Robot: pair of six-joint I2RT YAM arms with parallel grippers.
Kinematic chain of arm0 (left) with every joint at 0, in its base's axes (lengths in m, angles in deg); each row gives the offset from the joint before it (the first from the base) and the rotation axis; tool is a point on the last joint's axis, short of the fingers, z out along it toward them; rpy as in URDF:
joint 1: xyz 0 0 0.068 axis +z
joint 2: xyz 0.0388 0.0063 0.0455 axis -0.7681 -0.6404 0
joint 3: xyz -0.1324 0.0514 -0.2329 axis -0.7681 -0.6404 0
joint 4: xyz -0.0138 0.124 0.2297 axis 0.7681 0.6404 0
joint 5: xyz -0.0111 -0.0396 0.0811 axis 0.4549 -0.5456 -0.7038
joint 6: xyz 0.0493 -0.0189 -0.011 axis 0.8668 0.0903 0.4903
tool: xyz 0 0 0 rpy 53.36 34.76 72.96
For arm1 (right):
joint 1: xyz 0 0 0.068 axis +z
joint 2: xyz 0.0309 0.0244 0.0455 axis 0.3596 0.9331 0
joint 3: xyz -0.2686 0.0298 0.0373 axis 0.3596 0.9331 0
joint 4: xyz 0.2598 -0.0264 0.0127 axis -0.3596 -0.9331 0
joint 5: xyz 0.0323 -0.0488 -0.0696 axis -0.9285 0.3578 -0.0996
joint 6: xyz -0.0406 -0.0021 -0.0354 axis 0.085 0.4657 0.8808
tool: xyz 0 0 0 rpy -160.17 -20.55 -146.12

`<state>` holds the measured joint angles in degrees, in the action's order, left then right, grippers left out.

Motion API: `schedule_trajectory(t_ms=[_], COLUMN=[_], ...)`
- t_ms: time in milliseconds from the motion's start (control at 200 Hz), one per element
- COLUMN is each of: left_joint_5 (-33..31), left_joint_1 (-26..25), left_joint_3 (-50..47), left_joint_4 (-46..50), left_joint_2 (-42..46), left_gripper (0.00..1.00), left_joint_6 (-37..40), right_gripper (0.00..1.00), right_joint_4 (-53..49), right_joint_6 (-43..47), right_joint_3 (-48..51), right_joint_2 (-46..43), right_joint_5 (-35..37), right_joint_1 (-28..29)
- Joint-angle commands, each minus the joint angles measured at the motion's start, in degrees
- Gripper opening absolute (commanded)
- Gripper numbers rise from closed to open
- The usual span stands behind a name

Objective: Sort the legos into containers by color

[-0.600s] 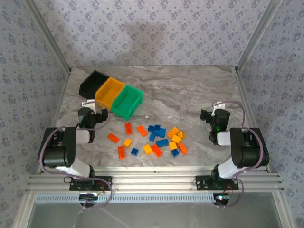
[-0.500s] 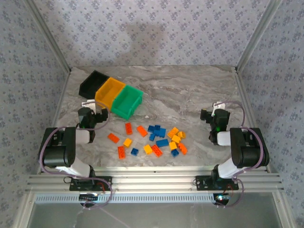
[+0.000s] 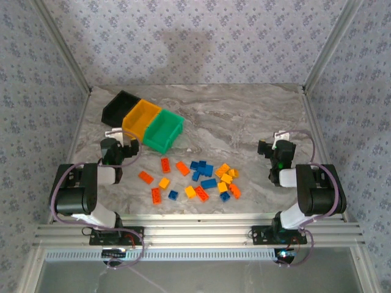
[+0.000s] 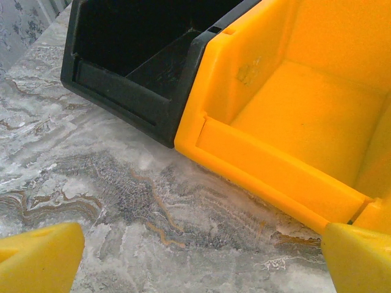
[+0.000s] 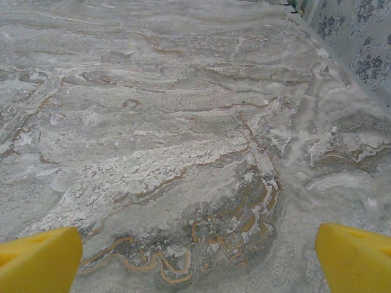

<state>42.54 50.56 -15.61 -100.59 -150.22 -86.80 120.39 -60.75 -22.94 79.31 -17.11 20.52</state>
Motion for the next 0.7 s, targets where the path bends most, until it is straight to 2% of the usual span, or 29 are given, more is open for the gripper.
schedule_trajectory(t_ms=[0, 395, 425, 565, 695], left_joint_5=[1.0, 1.0, 0.2, -0.5, -2.1], left_joint_1=[0.3, 0.4, 0.4, 0.3, 0.2], left_joint_3=[0.7, 0.6, 0.8, 6.6, 10.6], left_joint_4=[-1.5, -1.7, -1.2, 12.5, 21.7], left_joint_2=[0.2, 0.3, 0.7, 5.3, 10.3], left_gripper=[1.00, 1.00, 1.00, 1.00, 1.00], left_joint_6=[0.1, 0.1, -0.1, -0.4, -2.0], right_gripper=[1.00, 1.00, 1.00, 1.00, 1.00], right_joint_4=[1.4, 1.6, -0.6, -19.3, -26.4], right_joint_6=[0.8, 0.5, 0.3, -1.2, -3.6], right_joint_3=[-1.2, -1.0, -1.6, -8.8, -11.8], right_joint_2=[-0.1, -0.6, -2.1, -8.1, -11.0], right_joint_5=[-0.5, -0.7, 1.1, 4.8, 9.2], right_joint_1=[0.2, -0.1, 0.3, 1.2, 5.1])
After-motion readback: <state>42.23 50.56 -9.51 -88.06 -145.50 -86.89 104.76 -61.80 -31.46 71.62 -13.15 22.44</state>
